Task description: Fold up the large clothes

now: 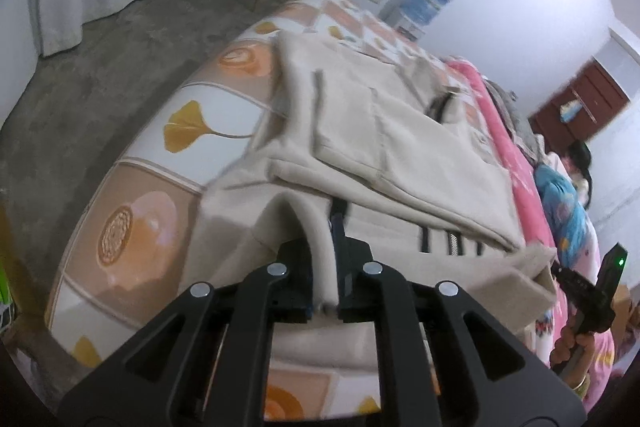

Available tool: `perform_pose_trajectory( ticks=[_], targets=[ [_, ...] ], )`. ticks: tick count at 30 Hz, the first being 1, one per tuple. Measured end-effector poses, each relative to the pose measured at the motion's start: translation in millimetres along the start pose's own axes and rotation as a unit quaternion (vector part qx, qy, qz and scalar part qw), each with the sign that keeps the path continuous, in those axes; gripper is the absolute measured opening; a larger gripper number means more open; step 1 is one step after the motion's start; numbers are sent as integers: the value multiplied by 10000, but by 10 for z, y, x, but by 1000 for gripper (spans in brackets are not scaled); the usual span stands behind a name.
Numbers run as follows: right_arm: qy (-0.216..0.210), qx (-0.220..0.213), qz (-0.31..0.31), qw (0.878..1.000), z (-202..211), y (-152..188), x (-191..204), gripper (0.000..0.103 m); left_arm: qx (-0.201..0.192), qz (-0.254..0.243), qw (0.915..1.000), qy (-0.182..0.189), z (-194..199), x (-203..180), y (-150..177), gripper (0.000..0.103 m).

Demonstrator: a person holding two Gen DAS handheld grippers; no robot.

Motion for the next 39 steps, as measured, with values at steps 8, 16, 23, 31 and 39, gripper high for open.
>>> perform_pose_trajectory(
  ticks=[8,16,23,31,39],
  targets=[
    [-55,175,-172,9997,-124,107,-168,27,-519,3,9986,-56,219,164,-110,40],
    [609,199,377,9972,82,300,-401,50,20,-552,9962,-667,164,208,163,42],
    [685,207,622,9955,99,419,-374,50,-449,-508,9971,-350,495,160,135,46],
    [650,218,697,9952,52,424,-353,50,-224,-1100,9890,-968,388,107,184,54],
    [687,73,919,9934,177,442,-286,50,93,-1478,9696,-1948,63,230,348,52]
  ],
)
Point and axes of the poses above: each gripper's, at about its wrist camera, not at the fingertips, and z roughly against the way its jaws point, x to its left, y to its underside, the point moved 8 cm from there along -z, roughly the way its jaws point, and after that the axes turned 3 degrees about y, right-handed, at the moved point
